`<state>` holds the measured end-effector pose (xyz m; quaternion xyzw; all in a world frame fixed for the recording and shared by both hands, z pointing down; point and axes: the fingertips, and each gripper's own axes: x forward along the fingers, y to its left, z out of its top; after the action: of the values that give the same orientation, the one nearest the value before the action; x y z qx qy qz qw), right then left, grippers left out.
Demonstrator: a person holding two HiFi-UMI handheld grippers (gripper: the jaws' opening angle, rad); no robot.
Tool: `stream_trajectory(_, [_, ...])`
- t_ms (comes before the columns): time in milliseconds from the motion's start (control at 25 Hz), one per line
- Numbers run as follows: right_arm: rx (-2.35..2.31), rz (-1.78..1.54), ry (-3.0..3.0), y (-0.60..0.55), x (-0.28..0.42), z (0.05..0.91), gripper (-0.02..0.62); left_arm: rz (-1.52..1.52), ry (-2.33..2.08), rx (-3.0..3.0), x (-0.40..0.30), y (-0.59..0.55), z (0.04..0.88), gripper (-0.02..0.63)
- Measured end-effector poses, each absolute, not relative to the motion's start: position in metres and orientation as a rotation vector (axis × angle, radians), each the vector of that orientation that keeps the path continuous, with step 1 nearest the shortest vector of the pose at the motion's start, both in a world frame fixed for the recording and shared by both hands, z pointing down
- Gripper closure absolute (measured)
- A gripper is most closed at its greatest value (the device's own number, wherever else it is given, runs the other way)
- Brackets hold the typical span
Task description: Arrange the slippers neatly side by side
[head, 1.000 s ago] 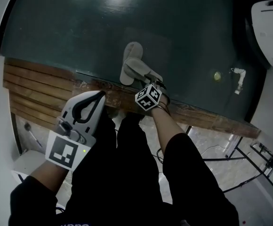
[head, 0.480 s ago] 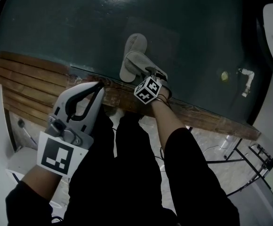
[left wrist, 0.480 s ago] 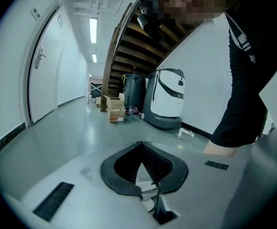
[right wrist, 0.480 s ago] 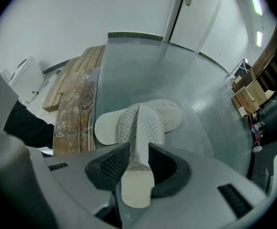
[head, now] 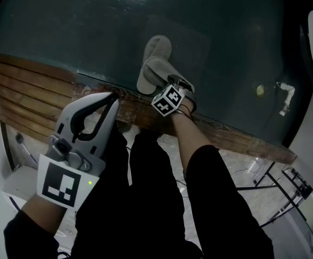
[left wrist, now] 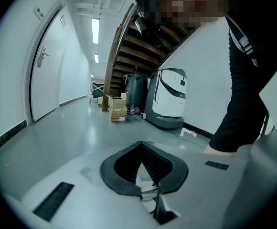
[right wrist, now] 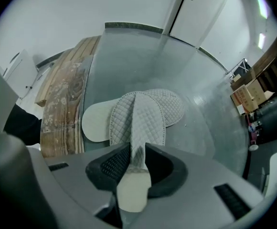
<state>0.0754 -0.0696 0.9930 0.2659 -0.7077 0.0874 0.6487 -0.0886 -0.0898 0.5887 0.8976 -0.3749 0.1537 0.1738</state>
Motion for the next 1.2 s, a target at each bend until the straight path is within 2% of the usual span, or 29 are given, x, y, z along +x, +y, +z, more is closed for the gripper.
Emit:
stream_trajectory(40, [0.617,0.196,-1.603,-0.072,0.077,0.993,0.5,0.435,-1.058,2.544,-0.087,-0.089,0.589,0.606])
stream_trajectory(120, [0.624,0.2,-1.602,-0.072,0.078,0.993,0.573,0.433,-1.05,2.537,-0.086,-0.087,0.591,0.606])
stream_trajectory(160, [0.618,0.207,-1.606,-0.071,0.077,0.992,0.583,0.432,-1.048,2.532,-0.085,-0.086,0.592,0.606])
stream_trajectory(400, [0.708,0.302,-1.602,-0.078,0.088,0.979,0.588,0.415,-1.065,2.522,-0.085,-0.086,0.59,0.606])
stream_trajectory(920, [1.406,1.266,-1.354,-0.1,0.143,0.97,0.588,0.381,-1.037,2.538,-0.072,-0.084,0.57,0.606])
stream_trajectory(1200, [1.458,1.338,-1.263,-0.111,0.145,0.991,0.588,0.414,-1.021,2.523,-0.076,-0.076,0.582,0.606])
